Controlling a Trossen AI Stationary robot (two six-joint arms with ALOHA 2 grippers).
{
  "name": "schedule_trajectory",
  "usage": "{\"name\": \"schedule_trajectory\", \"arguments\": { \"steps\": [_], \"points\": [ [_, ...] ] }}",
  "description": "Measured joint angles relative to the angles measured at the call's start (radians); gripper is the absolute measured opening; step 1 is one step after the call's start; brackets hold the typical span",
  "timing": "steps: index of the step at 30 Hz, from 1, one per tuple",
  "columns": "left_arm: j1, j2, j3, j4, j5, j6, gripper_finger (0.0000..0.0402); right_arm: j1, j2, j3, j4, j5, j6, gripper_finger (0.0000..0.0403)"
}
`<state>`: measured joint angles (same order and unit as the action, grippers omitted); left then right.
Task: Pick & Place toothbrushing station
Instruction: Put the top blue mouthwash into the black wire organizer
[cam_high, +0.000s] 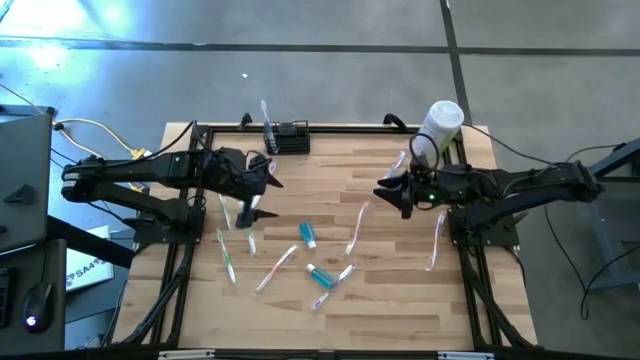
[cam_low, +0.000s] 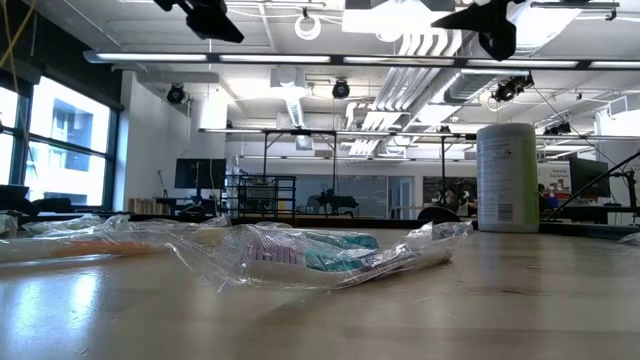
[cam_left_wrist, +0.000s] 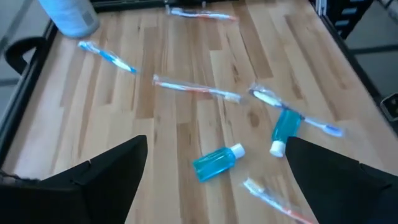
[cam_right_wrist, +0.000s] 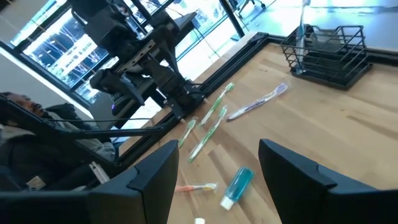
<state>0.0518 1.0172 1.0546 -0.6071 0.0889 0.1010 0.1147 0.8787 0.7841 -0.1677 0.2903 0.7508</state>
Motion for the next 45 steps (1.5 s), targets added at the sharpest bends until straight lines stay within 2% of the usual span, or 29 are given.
{"name": "schedule_trajectory", "arguments": {
  "steps": [4, 8, 11, 14, 17, 19, 21, 26, 36, 45],
  "points": [
    [0.000, 0.023, 0.002, 0.028, 0.026, -0.043, 0.0376, 0.027, 0.000, 0.000, 0.000, 0.003, 0.032, 0.0215],
    [0.000, 0.065, 0.002, 0.105, 0.032, -0.072, 0.0376, 0.073, 0.013, 0.000, 0.012, 0.054, 0.033, 0.0215],
    [-0.006, 0.101, 0.000, 0.091, 0.061, -0.089, 0.0376, 0.110, 0.021, 0.000, 0.017, 0.093, 0.032, 0.0215],
    [-0.014, 0.144, 0.000, 0.068, 0.085, -0.007, 0.0376, 0.137, 0.033, 0.001, 0.016, 0.124, 0.032, 0.0215],
    [-0.014, 0.191, 0.002, 0.050, 0.088, 0.165, 0.0376, 0.158, 0.052, 0.000, 0.031, 0.149, 0.032, 0.0215],
    [-0.013, 0.220, -0.002, 0.011, 0.087, 0.272, 0.0376, 0.168, 0.060, 0.000, 0.023, 0.152, 0.037, 0.0215],
    [-0.014, 0.259, 0.002, 0.040, 0.087, 0.360, 0.0376, 0.176, 0.073, 0.000, 0.031, 0.153, 0.049, 0.0215],
    [-0.013, 0.373, 0.001, 0.029, 0.086, 0.518, 0.0376, 0.191, 0.102, 0.000, 0.030, 0.153, 0.086, 0.0215],
    [-0.013, 0.575, 0.001, 0.093, 0.081, 0.572, 0.0376, 0.229, 0.111, 0.000, 0.080, 0.156, 0.113, 0.0215],
    [-0.013, 0.639, 0.003, 0.154, 0.106, 0.620, 0.0376, 0.239, 0.111, 0.000, 0.106, 0.157, 0.112, 0.0215]
  ]
}}
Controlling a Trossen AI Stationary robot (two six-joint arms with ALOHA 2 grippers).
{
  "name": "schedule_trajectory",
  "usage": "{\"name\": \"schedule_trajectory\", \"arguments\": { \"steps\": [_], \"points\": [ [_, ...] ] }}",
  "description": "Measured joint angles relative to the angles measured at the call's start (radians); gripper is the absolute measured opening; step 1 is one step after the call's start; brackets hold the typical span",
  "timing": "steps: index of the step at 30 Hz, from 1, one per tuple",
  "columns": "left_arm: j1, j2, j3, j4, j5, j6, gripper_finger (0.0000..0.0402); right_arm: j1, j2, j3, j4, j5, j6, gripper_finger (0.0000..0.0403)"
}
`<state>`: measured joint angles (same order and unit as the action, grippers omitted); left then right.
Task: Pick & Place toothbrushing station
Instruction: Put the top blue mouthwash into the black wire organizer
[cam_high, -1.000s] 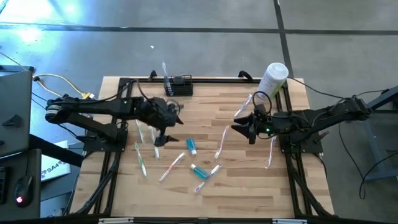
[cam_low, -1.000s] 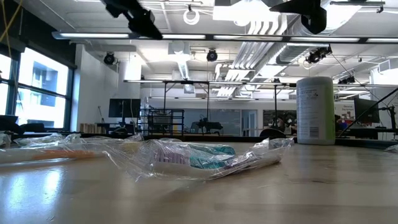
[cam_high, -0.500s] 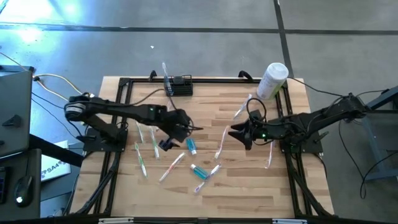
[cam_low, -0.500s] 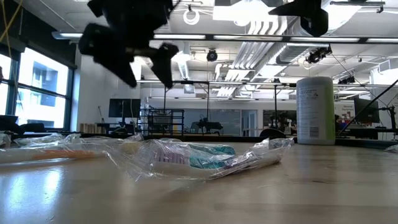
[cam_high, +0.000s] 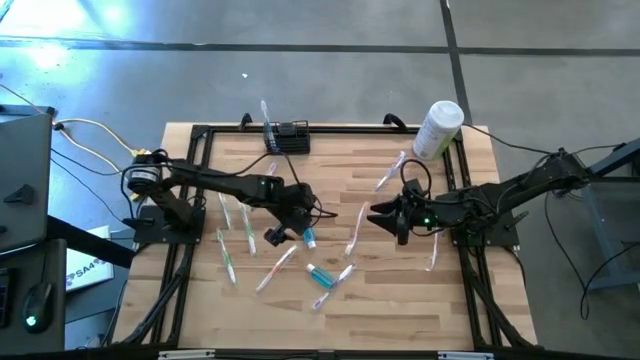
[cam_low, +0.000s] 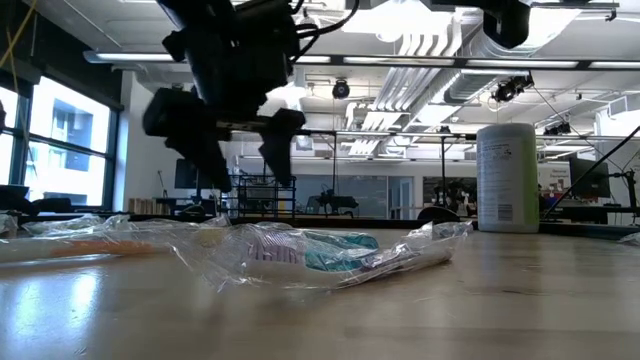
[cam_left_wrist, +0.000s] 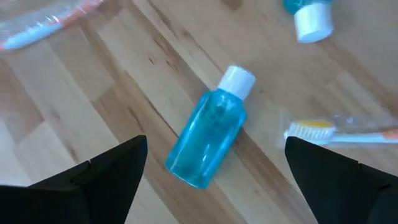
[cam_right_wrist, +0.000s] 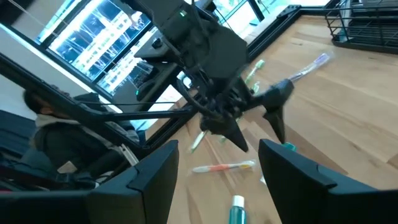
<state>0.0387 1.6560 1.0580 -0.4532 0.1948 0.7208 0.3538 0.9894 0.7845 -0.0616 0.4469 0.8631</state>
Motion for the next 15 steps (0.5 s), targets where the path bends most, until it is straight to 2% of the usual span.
{"name": "schedule_trajectory", "arguments": {
  "steps": [2, 7, 11, 15],
  "points": [
    [0.000, 0.008, -0.005, -0.033, -0.002, 0.003, 0.0376, 0.000, 0.000, 0.000, 0.000, 0.000, 0.000, 0.0215],
    [0.000, 0.036, -0.004, 0.013, -0.002, -0.003, 0.0376, 0.000, 0.000, 0.000, -0.001, 0.000, 0.002, 0.0215],
    [0.000, 0.045, -0.005, 0.020, 0.004, -0.075, 0.0376, 0.000, 0.000, 0.000, -0.001, 0.000, 0.004, 0.0215],
    [0.000, 0.063, -0.004, 0.029, 0.005, -0.011, 0.0376, 0.000, 0.000, 0.000, -0.001, 0.000, 0.004, 0.0215]
  ]
}}
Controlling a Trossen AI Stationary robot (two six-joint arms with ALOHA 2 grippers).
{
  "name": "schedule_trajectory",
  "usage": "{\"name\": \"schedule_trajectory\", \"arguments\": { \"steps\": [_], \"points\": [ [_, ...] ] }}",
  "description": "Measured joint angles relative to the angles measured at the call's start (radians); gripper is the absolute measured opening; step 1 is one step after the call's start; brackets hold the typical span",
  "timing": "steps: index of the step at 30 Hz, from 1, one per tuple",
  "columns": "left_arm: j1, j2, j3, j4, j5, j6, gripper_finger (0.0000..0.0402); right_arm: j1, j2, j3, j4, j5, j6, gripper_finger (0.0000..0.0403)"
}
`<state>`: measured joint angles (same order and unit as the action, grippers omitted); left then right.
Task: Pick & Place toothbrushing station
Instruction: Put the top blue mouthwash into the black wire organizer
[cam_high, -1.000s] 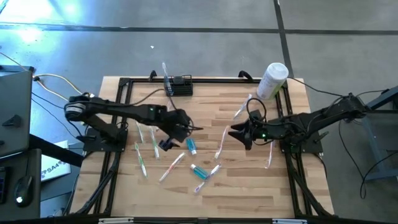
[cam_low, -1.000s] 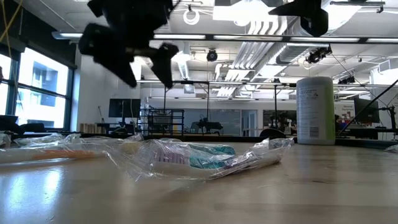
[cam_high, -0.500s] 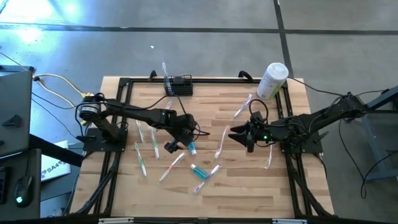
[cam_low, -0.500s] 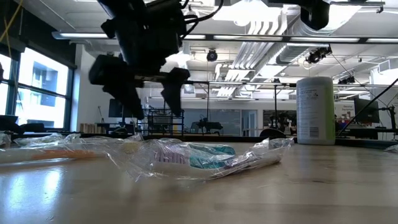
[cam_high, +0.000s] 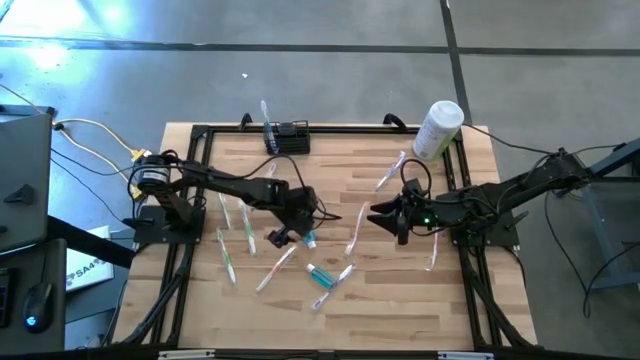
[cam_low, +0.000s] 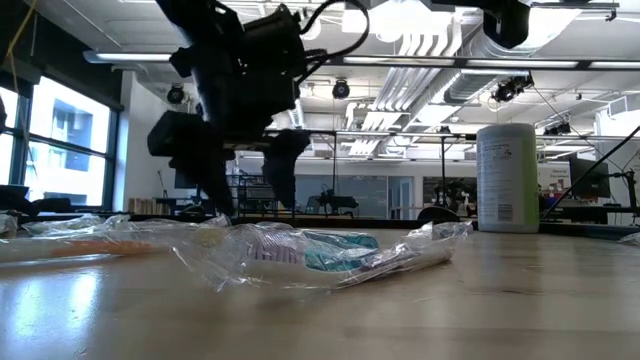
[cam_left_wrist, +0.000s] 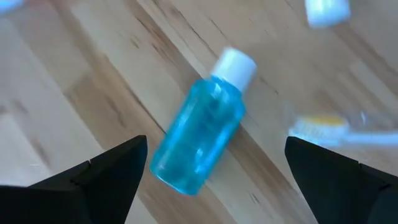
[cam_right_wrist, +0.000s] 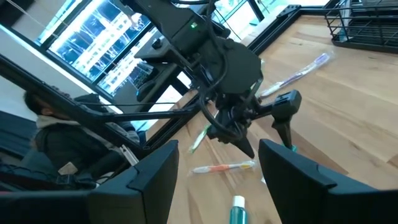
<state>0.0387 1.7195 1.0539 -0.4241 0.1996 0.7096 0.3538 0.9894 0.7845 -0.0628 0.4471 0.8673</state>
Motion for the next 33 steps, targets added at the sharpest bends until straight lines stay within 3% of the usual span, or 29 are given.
{"name": "schedule_trajectory", "arguments": {
  "steps": [13, 17, 21, 30, 33],
  "points": [
    [0.000, 0.087, 0.003, 0.033, 0.003, 0.055, 0.0375, 0.000, 0.000, 0.000, -0.004, 0.000, 0.000, 0.0215],
    [0.000, 0.107, 0.006, 0.029, -0.002, 0.047, 0.0356, 0.000, 0.000, 0.000, -0.004, 0.000, 0.000, 0.0215],
    [-0.001, 0.108, 0.004, 0.024, -0.005, 0.041, 0.0302, 0.000, 0.000, 0.000, -0.004, -0.001, 0.000, 0.0215],
    [-0.002, 0.110, 0.002, 0.033, -0.015, 0.046, 0.0130, 0.000, 0.000, 0.000, -0.005, -0.001, 0.000, 0.0215],
    [-0.001, 0.110, 0.004, 0.047, -0.039, 0.045, 0.0091, 0.000, 0.000, 0.000, -0.004, -0.001, 0.000, 0.0215]
  ]
}}
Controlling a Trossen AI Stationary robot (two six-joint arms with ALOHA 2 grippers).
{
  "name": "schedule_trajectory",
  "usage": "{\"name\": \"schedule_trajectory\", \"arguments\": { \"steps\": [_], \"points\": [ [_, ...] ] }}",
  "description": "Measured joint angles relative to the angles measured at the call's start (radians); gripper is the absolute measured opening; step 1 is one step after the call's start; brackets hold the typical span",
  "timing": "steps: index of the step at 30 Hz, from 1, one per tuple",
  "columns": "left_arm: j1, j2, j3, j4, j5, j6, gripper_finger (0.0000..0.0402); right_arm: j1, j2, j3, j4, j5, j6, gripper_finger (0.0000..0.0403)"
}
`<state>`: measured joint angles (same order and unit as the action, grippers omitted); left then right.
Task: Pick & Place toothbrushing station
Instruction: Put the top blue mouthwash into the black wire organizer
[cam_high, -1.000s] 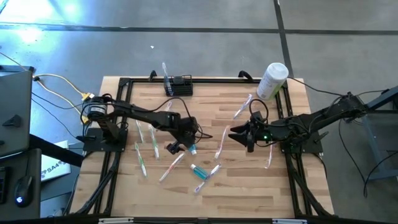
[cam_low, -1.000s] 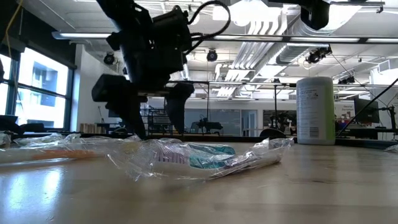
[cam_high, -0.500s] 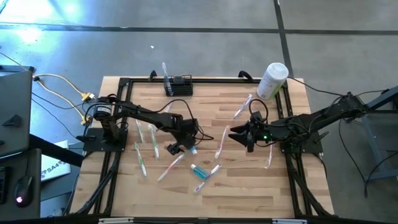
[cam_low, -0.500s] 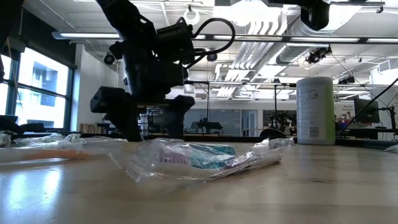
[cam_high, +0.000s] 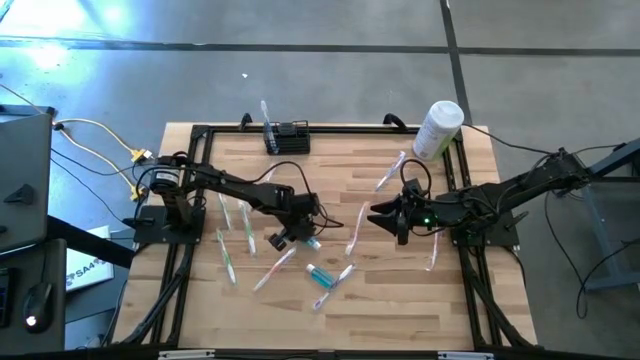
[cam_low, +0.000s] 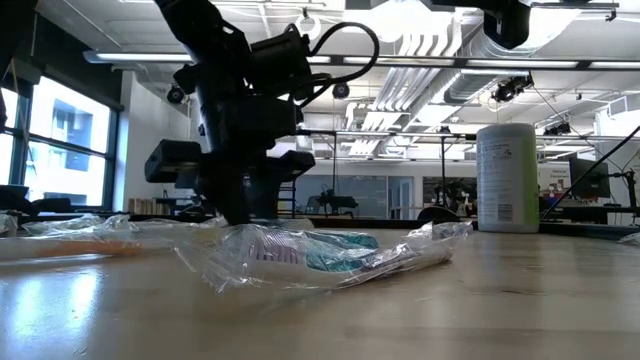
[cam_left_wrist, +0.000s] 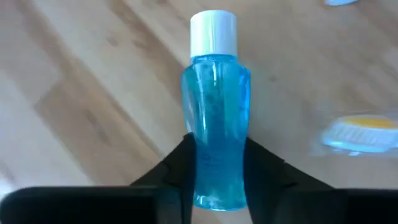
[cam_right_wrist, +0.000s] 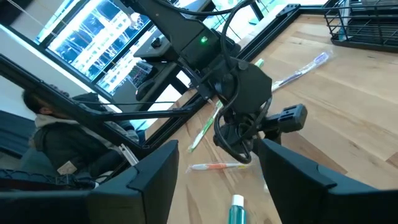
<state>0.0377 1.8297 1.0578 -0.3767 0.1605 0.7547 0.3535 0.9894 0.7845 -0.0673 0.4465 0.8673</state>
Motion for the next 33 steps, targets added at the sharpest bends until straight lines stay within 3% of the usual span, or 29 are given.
{"name": "schedule_trajectory", "arguments": {
  "steps": [11, 22, 27, 33],
  "points": [
    [0.001, 0.001, 0.006, -0.031, -0.008, -0.140, 0.0078, 0.000, 0.000, 0.000, 0.000, -0.003, 0.000, 0.0215],
    [0.002, 0.010, 0.181, -0.431, 0.033, -0.270, 0.0071, 0.000, 0.000, 0.000, 0.000, -0.004, -0.041, 0.0215],
    [0.002, 0.009, 0.260, -0.554, 0.104, -0.290, 0.0070, 0.000, 0.000, 0.000, 0.001, -0.009, -0.083, 0.0215],
    [0.002, -0.024, 0.332, -0.644, 0.121, -0.317, 0.0071, 0.000, 0.000, 0.000, 0.001, -0.065, -0.111, 0.0215]
  ]
}}
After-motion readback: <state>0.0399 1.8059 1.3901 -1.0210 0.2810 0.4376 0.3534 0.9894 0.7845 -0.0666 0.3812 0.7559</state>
